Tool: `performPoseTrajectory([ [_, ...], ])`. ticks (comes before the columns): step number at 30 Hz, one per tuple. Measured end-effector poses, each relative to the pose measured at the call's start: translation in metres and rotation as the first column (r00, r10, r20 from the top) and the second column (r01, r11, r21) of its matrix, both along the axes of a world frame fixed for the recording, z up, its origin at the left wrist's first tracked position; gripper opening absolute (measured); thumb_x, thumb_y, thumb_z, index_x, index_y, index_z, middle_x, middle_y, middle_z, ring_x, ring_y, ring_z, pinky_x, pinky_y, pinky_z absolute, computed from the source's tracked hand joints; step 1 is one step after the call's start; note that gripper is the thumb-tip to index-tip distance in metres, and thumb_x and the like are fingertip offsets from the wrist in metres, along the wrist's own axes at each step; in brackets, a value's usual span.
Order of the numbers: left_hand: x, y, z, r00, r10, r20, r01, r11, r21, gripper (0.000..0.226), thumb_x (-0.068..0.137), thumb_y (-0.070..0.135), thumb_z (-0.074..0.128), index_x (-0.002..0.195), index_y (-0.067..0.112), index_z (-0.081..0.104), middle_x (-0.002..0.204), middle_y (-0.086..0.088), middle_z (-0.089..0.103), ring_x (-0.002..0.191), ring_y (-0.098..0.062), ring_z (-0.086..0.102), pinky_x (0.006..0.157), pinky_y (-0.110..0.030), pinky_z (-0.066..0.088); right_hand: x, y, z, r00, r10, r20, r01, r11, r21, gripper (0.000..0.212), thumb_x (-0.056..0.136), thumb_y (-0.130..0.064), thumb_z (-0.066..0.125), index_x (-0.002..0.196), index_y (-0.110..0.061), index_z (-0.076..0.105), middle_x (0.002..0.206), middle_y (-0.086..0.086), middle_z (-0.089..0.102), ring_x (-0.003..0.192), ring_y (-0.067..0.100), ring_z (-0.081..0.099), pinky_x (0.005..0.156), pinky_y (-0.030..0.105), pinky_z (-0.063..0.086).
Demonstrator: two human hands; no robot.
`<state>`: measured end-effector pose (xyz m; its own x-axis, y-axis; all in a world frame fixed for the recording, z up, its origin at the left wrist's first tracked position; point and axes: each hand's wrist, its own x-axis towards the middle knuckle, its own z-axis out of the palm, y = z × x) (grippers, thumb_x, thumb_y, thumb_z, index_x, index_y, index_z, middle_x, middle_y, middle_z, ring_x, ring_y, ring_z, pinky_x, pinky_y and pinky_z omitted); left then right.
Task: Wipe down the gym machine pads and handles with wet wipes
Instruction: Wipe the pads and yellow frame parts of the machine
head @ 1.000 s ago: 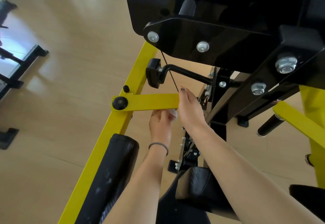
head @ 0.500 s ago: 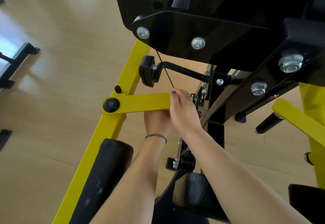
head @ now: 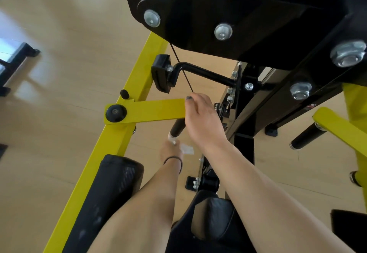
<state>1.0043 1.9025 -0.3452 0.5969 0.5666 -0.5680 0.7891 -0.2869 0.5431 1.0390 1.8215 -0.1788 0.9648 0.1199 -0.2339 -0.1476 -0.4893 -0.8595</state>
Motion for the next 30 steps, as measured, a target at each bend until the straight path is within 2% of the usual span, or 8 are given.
performPoseTrajectory([
  [3,-0.035,-0.014,0.005,0.992,0.01,-0.122,-0.022,0.995,-0.097,0.034,0.102,0.032,0.043,0.094,0.005,0.062,0.089,-0.008,0.068,0.077,-0.022,0.059,0.069,-0.03,0.045,-0.001,-0.001,0.002,0.999,0.029,0.016,-0.028,0.999,-0.037,0.04,0.109,-0.032,0.032,0.142,-0.016,0.05,0.147,-0.005,0.046,0.133,0.014,0.044,0.105,0.027,0.032],
  [6,-0.06,-0.029,0.042,0.999,-0.021,0.035,0.028,0.977,-0.212,0.019,0.094,0.032,0.053,0.087,0.014,0.056,0.086,-0.005,0.066,0.082,-0.024,0.063,0.079,-0.037,0.055,-0.006,-0.001,0.008,0.999,0.017,0.051,-0.012,0.995,-0.1,0.046,0.108,-0.038,0.032,0.145,-0.015,0.046,0.151,0.0,0.046,0.139,0.022,0.042,0.117,0.042,0.033],
  [10,-0.089,-0.027,0.124,0.967,-0.057,0.247,0.119,0.962,-0.246,0.031,0.091,0.051,0.055,0.103,0.023,0.051,0.096,0.0,0.064,0.088,-0.019,0.062,0.082,-0.04,0.055,-0.025,-0.005,0.04,0.98,0.027,0.196,0.0,0.99,-0.138,0.048,0.108,-0.034,0.035,0.151,-0.013,0.04,0.154,0.001,0.045,0.143,0.021,0.037,0.114,0.036,0.03],
  [15,-0.148,0.015,0.215,0.758,-0.44,0.482,0.176,0.848,0.499,0.024,0.1,0.026,0.036,0.103,0.013,0.056,0.095,-0.003,0.058,0.086,-0.024,0.052,0.073,-0.037,0.043,-0.077,0.003,0.075,0.984,0.086,0.156,-0.091,0.996,0.025,0.047,0.11,-0.033,0.034,0.154,-0.018,0.038,0.157,-0.002,0.042,0.145,0.016,0.036,0.108,0.022,0.027],
  [19,-0.175,0.072,0.221,0.789,-0.541,0.292,0.11,0.593,0.798,0.035,0.09,0.019,0.034,0.102,0.007,0.065,0.108,-0.012,0.063,0.092,-0.035,0.059,0.074,-0.042,0.05,-0.125,0.027,0.071,0.971,0.236,0.028,-0.237,0.964,0.123,0.043,0.109,-0.036,0.033,0.147,-0.022,0.046,0.152,-0.002,0.048,0.142,0.017,0.039,0.111,0.024,0.027],
  [21,-0.185,0.084,0.207,0.805,-0.585,0.096,0.312,0.556,0.771,0.049,0.087,0.019,0.032,0.12,0.008,0.066,0.129,-0.013,0.063,0.099,-0.036,0.067,0.072,-0.043,0.058,-0.143,0.041,0.06,0.95,0.309,-0.046,-0.298,0.942,0.153,0.031,0.105,-0.039,0.031,0.123,-0.023,0.049,0.135,0.004,0.056,0.13,0.022,0.049,0.114,0.039,0.036],
  [23,-0.204,0.084,0.195,0.772,-0.632,-0.071,0.47,0.492,0.733,0.053,0.091,0.014,0.038,0.141,0.005,0.053,0.152,-0.011,0.047,0.121,-0.026,0.063,0.083,-0.036,0.059,-0.157,0.049,0.051,0.929,0.363,-0.071,-0.348,0.923,0.162,0.044,0.102,-0.043,0.028,0.132,-0.021,0.051,0.139,0.001,0.054,0.132,0.018,0.047,0.117,0.046,0.034],
  [30,-0.303,0.085,0.202,0.727,-0.679,-0.102,0.463,0.374,0.804,0.055,0.099,0.027,0.033,0.146,0.003,0.047,0.153,-0.013,0.045,0.139,-0.023,0.047,0.119,-0.03,0.024,-0.176,0.055,0.037,0.931,0.361,-0.06,-0.345,0.921,0.181,0.052,0.111,-0.032,0.025,0.162,-0.018,0.022,0.169,-0.008,0.014,0.153,0.001,0.008,0.124,0.022,0.006],
])
